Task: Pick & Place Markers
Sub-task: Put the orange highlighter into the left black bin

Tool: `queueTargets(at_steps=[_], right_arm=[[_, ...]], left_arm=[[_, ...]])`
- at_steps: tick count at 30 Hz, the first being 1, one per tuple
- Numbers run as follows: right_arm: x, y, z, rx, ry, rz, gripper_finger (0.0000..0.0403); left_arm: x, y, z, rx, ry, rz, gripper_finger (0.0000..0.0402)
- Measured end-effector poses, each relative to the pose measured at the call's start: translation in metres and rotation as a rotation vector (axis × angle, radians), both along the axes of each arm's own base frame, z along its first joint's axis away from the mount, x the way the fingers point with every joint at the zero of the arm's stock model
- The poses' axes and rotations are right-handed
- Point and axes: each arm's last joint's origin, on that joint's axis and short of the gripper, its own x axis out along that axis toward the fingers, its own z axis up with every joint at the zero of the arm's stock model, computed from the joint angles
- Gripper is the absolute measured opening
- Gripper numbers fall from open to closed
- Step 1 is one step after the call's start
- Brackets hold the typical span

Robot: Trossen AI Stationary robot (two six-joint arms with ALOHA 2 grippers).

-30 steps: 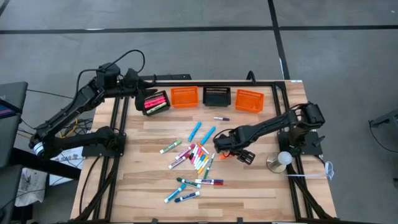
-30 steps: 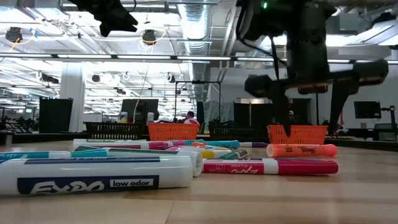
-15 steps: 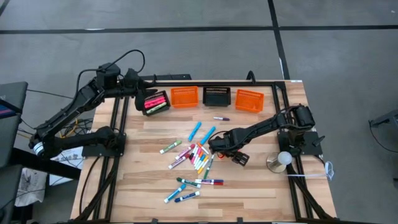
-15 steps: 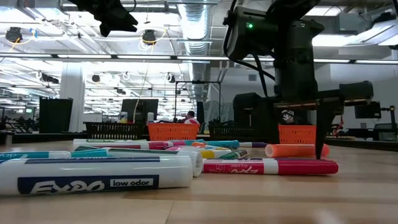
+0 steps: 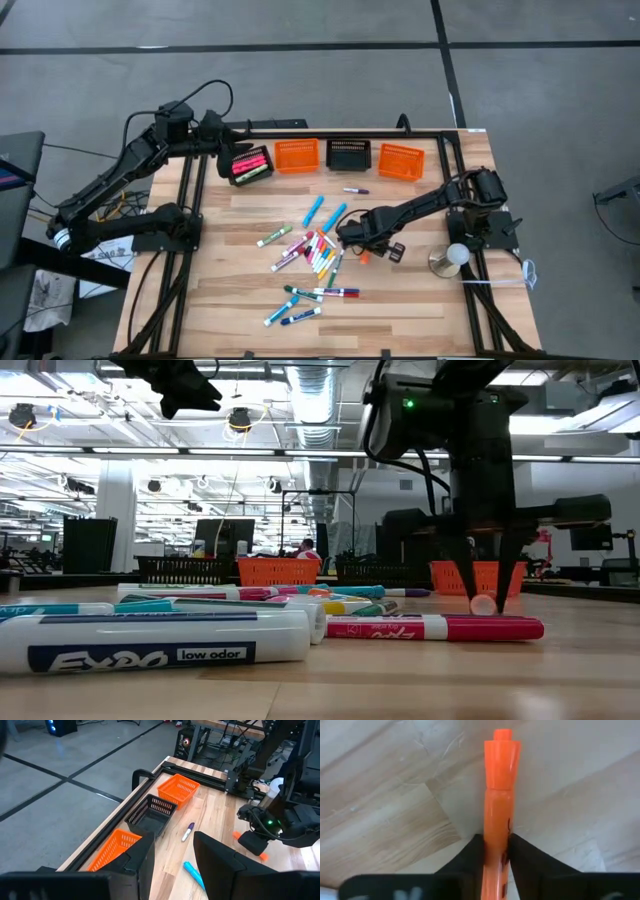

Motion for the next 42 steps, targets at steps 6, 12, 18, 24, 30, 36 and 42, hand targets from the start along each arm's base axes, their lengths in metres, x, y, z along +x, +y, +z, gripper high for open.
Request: queueTargets(at_steps=[6, 12, 18, 24, 30, 36, 42], right_arm=[[-0.002, -0.001, 0.001, -0.007, 0.006, 0.074, 0.0046], [-0.003, -0.001, 0.010, -0.013, -0.019, 0.162, 0.0046], [0.000, -0.002, 0.041, -0.055, -0.124, 0.307, 0.0046], [0.003, -0.006, 0.086, -0.221, -0.281, 0.474, 0.0046], [0.002, -0.019, 0.139, -0.511, -0.396, 0.643, 0.0049], [0.006, -0.044, 0.185, -0.834, -0.486, 0.836, 0.0050], [0.019, -0.071, 0.206, -1.051, -0.541, 1.051, 0.0051]], left_arm=[[0.000, 0.000, 0.000, 0.000, 0.000, 0.000, 0.0135], [0.000, 0.000, 0.000, 0.001, -0.001, 0.000, 0.0135], [0.000, 0.000, 0.000, 0.003, -0.004, 0.001, 0.0135], [0.000, 0.000, 0.001, 0.003, -0.009, 0.001, 0.0135], [0.004, -0.003, 0.002, -0.018, -0.031, -0.017, 0.0135], [0.012, -0.013, 0.010, -0.001, -0.112, -0.138, 0.0135], [0.020, -0.023, 0.022, 0.062, -0.224, -0.259, 0.0135]])
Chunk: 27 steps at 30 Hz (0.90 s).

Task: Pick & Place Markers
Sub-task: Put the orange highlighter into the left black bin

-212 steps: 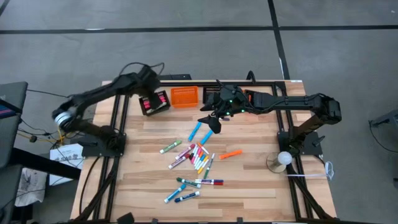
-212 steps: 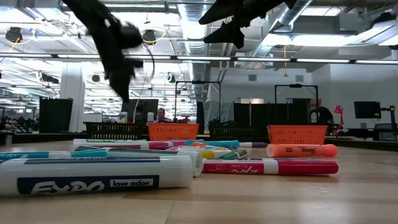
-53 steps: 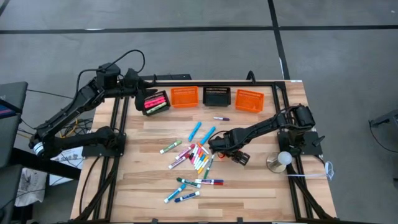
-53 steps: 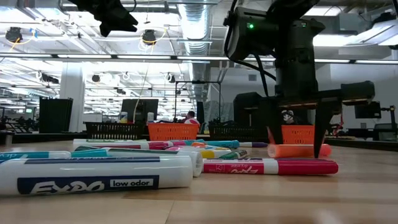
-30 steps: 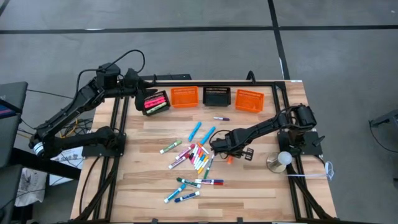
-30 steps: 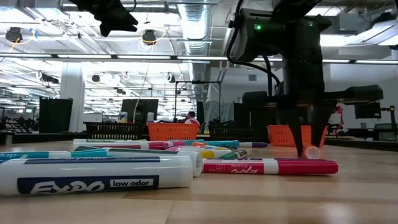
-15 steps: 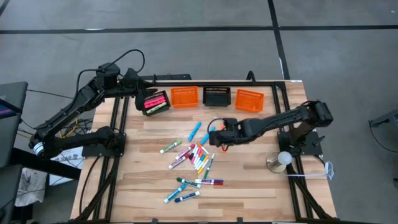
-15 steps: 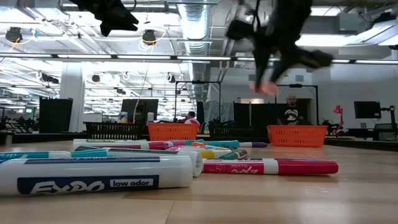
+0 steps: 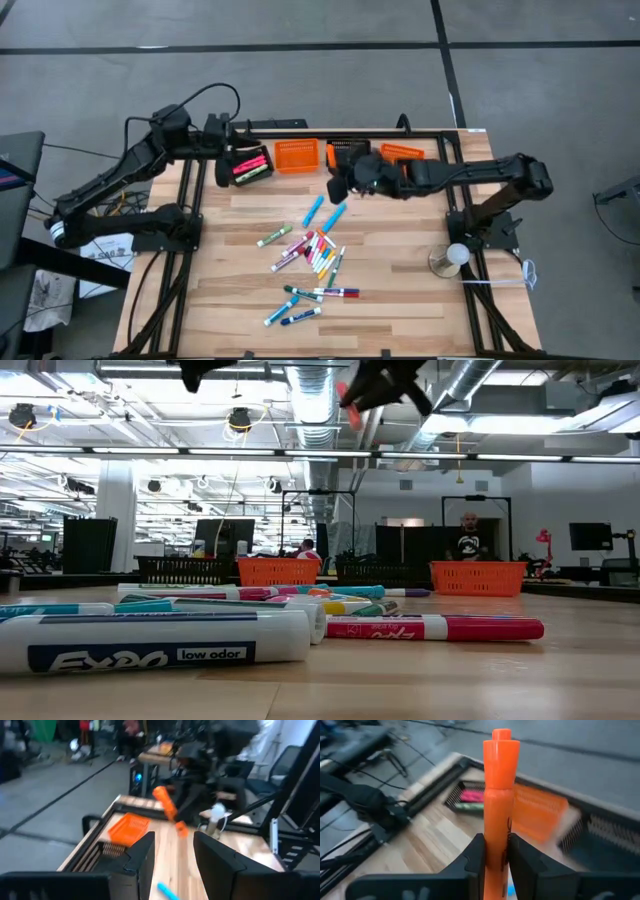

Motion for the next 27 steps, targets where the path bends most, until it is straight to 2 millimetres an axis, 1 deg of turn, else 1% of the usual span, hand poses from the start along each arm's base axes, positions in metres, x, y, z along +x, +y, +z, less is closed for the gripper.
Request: queueTargets(at_steps=[5, 10, 14, 18, 21, 27], right_arm=[[0.011, -0.021, 0.004, -0.074, -0.047, 0.102, 0.0051], [0.017, -0.031, 0.012, -0.169, -0.120, 0.198, 0.0051], [0.022, -0.032, 0.022, -0.247, -0.222, 0.288, 0.0051], [0.026, -0.030, 0.029, -0.337, -0.278, 0.343, 0.0051], [0.028, -0.027, 0.029, -0.363, -0.283, 0.368, 0.0051], [0.027, -0.026, 0.025, -0.353, -0.251, 0.379, 0.0051]], left_arm=[[0.004, -0.007, 0.007, 0.014, -0.062, -0.044, 0.0135], [0.007, -0.011, 0.009, 0.007, -0.082, -0.070, 0.0135], [0.014, -0.011, 0.008, -0.034, -0.091, -0.084, 0.0135], [0.031, -0.008, 0.004, -0.075, -0.095, -0.102, 0.0135], [0.044, -0.001, -0.001, -0.087, -0.101, -0.100, 0.0135], [0.064, 0.008, -0.005, -0.104, -0.144, -0.099, 0.0135]])
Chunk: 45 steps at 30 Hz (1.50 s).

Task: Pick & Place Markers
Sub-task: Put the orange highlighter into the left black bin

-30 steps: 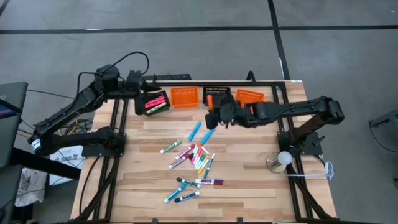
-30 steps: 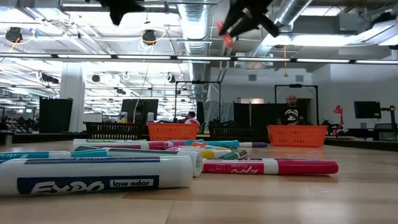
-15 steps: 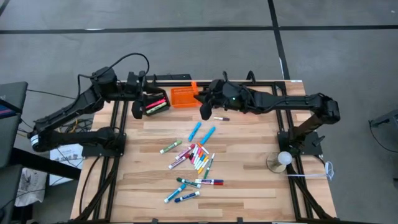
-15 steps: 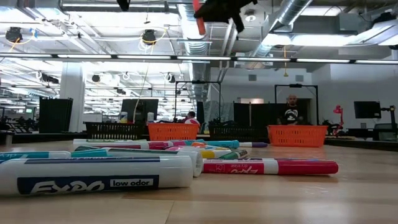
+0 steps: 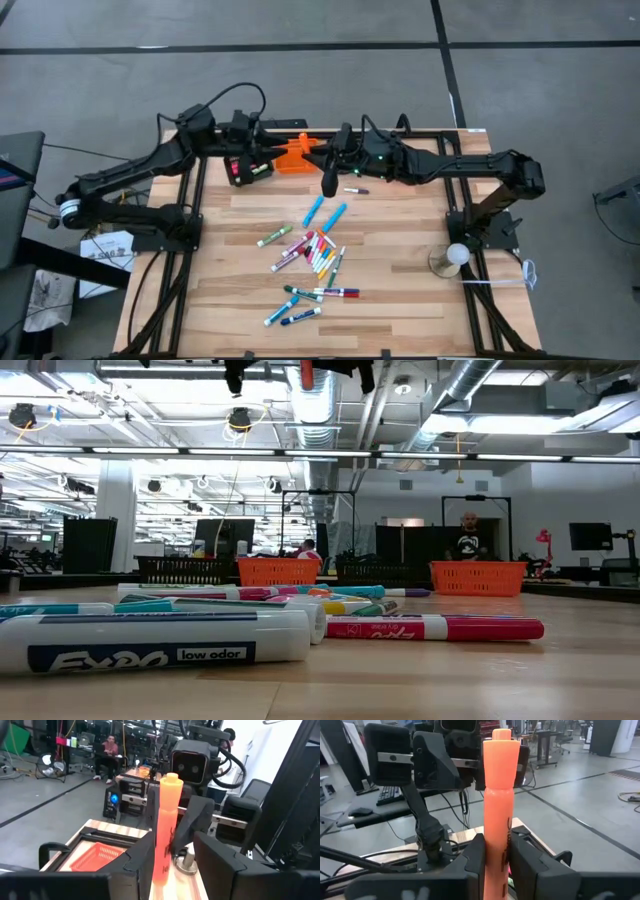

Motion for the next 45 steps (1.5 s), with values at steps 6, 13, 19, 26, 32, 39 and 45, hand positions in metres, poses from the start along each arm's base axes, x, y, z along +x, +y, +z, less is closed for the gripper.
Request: queueTargets(at_steps=[6, 13, 19, 26, 32, 39, 45], right_arm=[[0.000, 0.001, 0.000, -0.015, 0.006, 0.005, 0.0052], [0.000, 0.001, 0.000, -0.014, 0.006, 0.004, 0.0052], [0.000, 0.001, 0.001, -0.015, -0.004, 0.003, 0.0052], [0.000, 0.000, 0.001, 0.003, -0.010, 0.001, 0.0052], [0.000, 0.003, 0.001, 0.012, -0.012, 0.002, 0.0052], [0.002, 0.004, 0.000, 0.038, -0.023, 0.023, 0.0052], [0.006, 0.005, -0.002, 0.041, -0.034, 0.044, 0.0052]], left_arm=[[0.009, 0.004, -0.006, -0.021, 0.014, 0.000, 0.0135], [0.015, 0.007, -0.007, -0.006, -0.017, -0.001, 0.0135], [0.020, 0.001, -0.007, 0.022, -0.026, -0.028, 0.0135], [0.028, 0.001, -0.011, 0.027, -0.032, -0.016, 0.0135], [0.035, 0.005, -0.016, 0.019, -0.023, -0.002, 0.0135], [0.038, 0.001, -0.014, 0.032, -0.054, -0.006, 0.0135], [0.038, 0.001, -0.014, 0.035, -0.056, -0.003, 0.0135]])
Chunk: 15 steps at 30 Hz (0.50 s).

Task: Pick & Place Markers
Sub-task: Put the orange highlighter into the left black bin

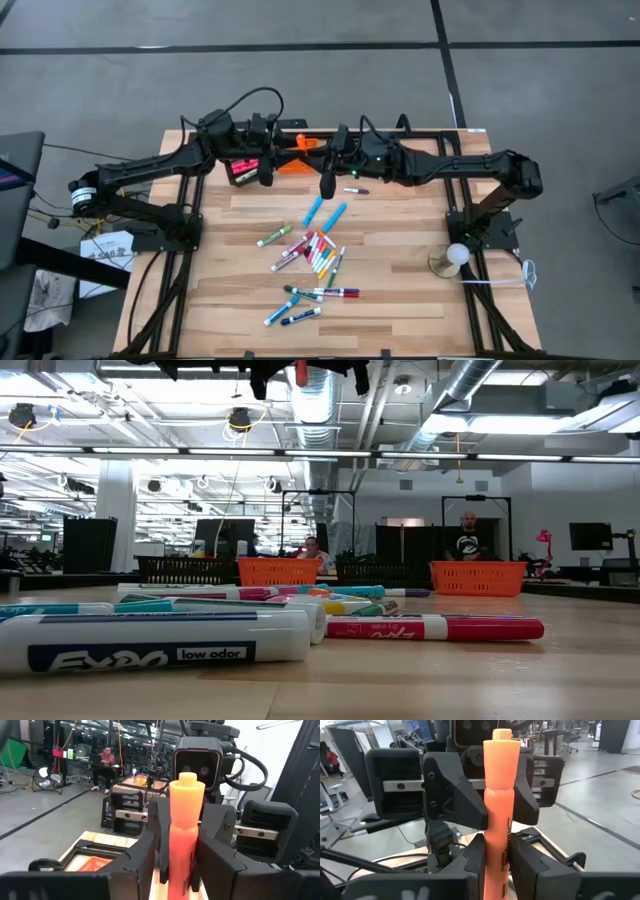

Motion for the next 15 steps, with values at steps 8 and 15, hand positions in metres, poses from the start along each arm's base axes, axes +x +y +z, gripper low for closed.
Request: queueTargets(at_steps=[8, 15], right_arm=[[0.0044, 0.0005, -0.0043, 0.032, -0.003, 0.013, 0.0052], [0.0050, 0.0003, -0.0046, 0.032, -0.006, 0.013, 0.0052]], left_arm=[[0.0010, -0.0034, 0.0006, 0.001, -0.005, -0.006, 0.0135], [0.0016, -0.0048, 0.0001, -0.004, -0.001, -0.012, 0.0111]])
